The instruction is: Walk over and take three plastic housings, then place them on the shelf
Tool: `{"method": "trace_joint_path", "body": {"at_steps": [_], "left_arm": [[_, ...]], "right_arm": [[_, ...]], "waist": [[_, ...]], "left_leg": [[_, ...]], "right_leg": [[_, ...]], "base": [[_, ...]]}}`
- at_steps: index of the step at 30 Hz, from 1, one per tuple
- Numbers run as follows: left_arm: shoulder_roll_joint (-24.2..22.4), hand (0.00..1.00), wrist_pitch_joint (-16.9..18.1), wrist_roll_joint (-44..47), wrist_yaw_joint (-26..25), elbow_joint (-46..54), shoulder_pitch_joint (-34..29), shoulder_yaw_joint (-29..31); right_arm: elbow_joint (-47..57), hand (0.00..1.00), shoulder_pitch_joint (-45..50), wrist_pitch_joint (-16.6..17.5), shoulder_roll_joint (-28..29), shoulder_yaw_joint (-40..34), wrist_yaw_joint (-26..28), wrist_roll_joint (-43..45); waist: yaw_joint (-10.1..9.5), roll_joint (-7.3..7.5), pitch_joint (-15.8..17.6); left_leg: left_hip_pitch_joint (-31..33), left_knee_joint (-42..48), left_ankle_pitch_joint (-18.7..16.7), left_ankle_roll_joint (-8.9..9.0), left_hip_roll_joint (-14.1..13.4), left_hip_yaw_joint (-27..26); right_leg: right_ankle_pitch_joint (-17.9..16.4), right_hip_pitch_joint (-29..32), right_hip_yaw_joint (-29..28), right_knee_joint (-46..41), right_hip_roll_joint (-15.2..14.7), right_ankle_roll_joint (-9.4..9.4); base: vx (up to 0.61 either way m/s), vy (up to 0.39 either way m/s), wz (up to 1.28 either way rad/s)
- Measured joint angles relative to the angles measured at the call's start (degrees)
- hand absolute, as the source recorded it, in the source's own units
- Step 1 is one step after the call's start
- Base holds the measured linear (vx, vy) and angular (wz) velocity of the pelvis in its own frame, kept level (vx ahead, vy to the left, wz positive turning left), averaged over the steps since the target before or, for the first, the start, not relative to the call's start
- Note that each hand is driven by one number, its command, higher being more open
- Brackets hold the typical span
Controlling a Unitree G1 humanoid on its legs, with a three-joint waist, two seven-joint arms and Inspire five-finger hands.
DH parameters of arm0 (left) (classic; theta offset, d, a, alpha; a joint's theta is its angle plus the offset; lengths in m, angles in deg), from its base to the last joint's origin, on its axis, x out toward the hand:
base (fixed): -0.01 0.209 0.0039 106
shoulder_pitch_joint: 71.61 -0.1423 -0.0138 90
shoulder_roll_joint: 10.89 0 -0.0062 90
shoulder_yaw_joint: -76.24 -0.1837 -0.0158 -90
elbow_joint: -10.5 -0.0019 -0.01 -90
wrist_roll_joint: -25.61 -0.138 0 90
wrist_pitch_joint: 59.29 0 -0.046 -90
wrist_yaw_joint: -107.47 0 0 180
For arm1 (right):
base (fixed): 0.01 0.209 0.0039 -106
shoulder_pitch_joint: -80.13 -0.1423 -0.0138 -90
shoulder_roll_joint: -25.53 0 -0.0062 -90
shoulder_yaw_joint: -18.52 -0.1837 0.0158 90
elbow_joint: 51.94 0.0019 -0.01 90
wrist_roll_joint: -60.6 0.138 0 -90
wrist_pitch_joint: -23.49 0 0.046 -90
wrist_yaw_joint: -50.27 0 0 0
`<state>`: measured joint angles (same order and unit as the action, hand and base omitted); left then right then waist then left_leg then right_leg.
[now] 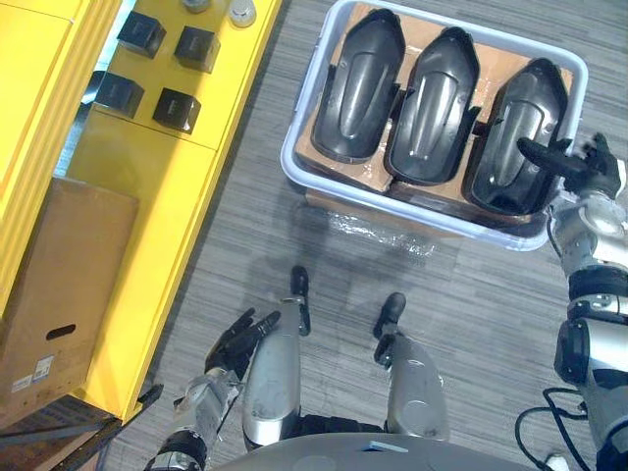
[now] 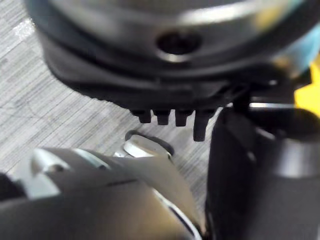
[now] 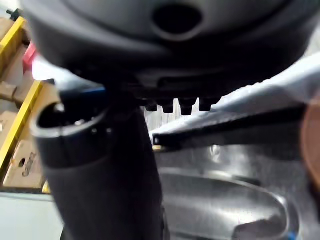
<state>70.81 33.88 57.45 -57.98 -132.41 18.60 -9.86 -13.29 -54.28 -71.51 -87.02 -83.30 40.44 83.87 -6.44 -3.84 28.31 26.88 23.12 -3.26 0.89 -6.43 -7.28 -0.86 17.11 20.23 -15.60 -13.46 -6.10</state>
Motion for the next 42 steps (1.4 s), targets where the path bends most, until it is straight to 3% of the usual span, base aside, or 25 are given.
{"method": "trace_joint_path", "body": {"at_steps": [5, 6, 13, 21, 35, 39, 42], "left_arm": [[-0.5, 1.0, 0.6, 1.8, 2.2, -0.6, 1.0, 0.0], [-0.5, 1.0, 0.6, 1.9, 2.3, -0.7, 1.3, 0.0], [-0.5, 1.0, 0.4, 2.1, 2.4, -0.6, 1.7, 0.0], [-0.6, 1.0, -0.8, 4.2, 1.9, -0.5, 1.6, -0.4], [-0.6, 1.0, -0.7, 4.4, 0.6, 1.1, 1.4, -1.3], [-0.3, 1.0, 1.3, 4.1, -0.1, 1.9, 0.6, -2.3], [0.7, 1.0, 1.7, 4.1, -1.1, 5.6, -2.2, -4.5]], "right_arm": [[-0.8, 1.0, -3.1, -3.8, -1.8, 3.6, -2.3, -3.0], [-1.3, 0.0, -4.0, -5.2, -1.9, 3.6, -2.9, -4.5], [-4.1, 0.0, -6.1, -11.0, -2.8, 5.6, -9.3, -9.5], [-5.7, 0.0, -5.7, -14.9, -3.8, 4.0, -9.8, -11.7], [-5.9, 0.0, 0.0, -16.1, -0.9, -2.1, -9.4, -13.8], [-2.5, 0.0, 4.7, -15.4, 2.5, -3.5, -14.0, -14.8], [8.9, 0.0, 10.7, -14.7, 3.4, -3.4, -19.0, -18.9]], "waist": [[-0.61, -0.3, 0.7], [-0.8, -0.3, 0.7], [-1.11, -0.28, 0.7], [-1.15, -0.13, 0.7], [-1.75, 0.78, 0.1], [-1.33, 2.35, -0.7], [-0.21, 2.8, -1.9]], "left_leg": [[2.0, 1.1, 0.0, 0.01, 0.9, 1.2], [2.8, 1.8, 0.0, 0.03, 0.8, 1.6], [2.7, 2.0, 0.2, 0.65, 0.9, 2.9], [0.6, -0.6, 1.9, 1.46, 0.7, 2.2], [-6.7, -4.1, 2.4, 1.74, -0.1, 0.5], [-11.5, -6.9, 2.6, 2.04, -0.2, -0.4], [-15.5, -9.3, 2.9, 2.13, -0.1, -2.1]], "right_leg": [[-4.0, 3.7, 1.4, -7.5, -2.4, 0.51], [-4.7, 4.6, 1.5, -8.9, -2.6, 0.8], [-7.5, 5.0, 3.2, -12.9, -3.8, 1.27], [-8.1, 4.9, 3.5, -14.1, -4.3, 2.13], [-8.3, -3.3, 7.6, -10.9, -4.2, 2.2], [-7.8, -8.1, 8.0, -7.6, -3.3, 1.51], [-6.9, -11.9, 7.9, -4.1, -2.6, 0.35]], "base": [[-0.03, -0.033, 0.18], [-0.04, -0.055, 0.14], [-0.05, -0.046, 0.11], [0.0, -0.036, -0.01], [0.02, -0.002, 0.04], [0.07, -0.009, -0.03], [0.09, 0.004, -0.1]]}}
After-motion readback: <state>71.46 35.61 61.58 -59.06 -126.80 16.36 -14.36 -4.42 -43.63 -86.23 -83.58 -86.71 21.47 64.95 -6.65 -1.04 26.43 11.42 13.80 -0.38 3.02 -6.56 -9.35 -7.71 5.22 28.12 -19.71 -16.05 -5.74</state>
